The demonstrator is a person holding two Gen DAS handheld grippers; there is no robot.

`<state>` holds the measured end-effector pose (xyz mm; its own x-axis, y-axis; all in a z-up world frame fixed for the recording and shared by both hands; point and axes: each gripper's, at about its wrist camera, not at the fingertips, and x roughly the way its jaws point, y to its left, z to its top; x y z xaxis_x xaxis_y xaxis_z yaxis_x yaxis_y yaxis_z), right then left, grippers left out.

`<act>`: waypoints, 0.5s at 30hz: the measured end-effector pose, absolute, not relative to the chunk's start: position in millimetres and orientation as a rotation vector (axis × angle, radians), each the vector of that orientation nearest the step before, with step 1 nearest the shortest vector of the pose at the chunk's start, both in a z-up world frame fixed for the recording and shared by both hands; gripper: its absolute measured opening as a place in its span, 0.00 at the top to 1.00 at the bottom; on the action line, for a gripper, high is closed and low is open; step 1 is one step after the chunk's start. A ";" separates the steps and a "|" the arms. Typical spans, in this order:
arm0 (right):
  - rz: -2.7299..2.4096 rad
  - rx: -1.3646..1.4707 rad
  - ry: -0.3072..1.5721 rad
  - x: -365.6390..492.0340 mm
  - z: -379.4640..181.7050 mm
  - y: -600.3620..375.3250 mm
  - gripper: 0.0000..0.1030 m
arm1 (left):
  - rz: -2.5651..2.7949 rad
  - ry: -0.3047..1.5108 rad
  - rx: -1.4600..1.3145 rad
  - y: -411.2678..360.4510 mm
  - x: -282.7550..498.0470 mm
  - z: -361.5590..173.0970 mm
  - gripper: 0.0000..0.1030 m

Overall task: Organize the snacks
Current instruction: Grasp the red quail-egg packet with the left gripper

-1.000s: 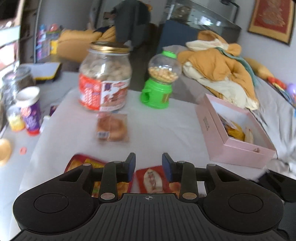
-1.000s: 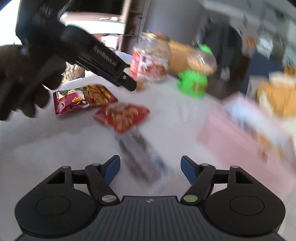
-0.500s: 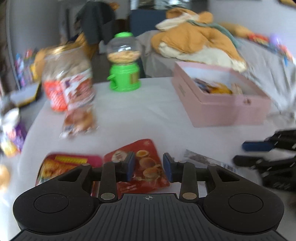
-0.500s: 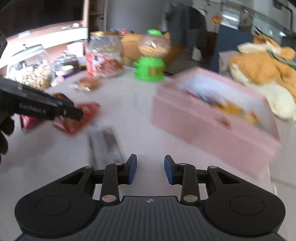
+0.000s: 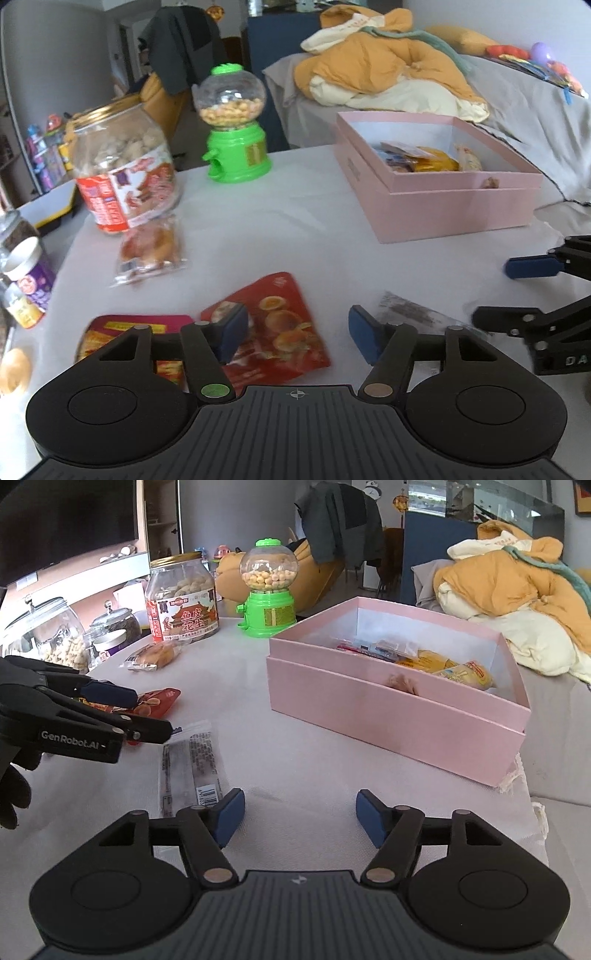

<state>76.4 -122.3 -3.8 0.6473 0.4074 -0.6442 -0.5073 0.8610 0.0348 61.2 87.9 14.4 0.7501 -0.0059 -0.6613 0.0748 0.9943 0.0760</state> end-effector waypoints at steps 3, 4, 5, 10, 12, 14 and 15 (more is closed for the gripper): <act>0.524 -0.145 0.698 77.4 -3.9 -123.5 0.31 | 0.032 0.705 0.119 99.7 57.0 14.7 0.33; 0.525 -0.146 0.698 77.4 -3.9 -123.3 0.31 | 0.044 0.706 0.100 105.7 55.6 14.5 0.33; 0.524 -0.148 0.698 78.1 -4.3 -121.8 0.30 | 0.046 0.708 0.071 111.2 54.4 14.5 0.33; 0.526 -0.159 0.701 78.5 -4.9 -119.9 0.26 | 0.003 0.721 -0.015 120.4 55.3 11.4 0.31; 0.524 -0.160 0.703 78.5 -5.2 -119.2 0.25 | -0.018 0.751 -0.060 121.8 61.2 7.0 0.26; 0.526 -0.161 0.706 79.1 -5.3 -118.8 0.23 | -0.010 0.751 -0.044 117.5 65.3 2.7 0.25; 0.527 -0.161 0.706 79.4 -5.2 -118.7 0.23 | -0.005 0.745 -0.033 114.5 66.6 1.5 0.25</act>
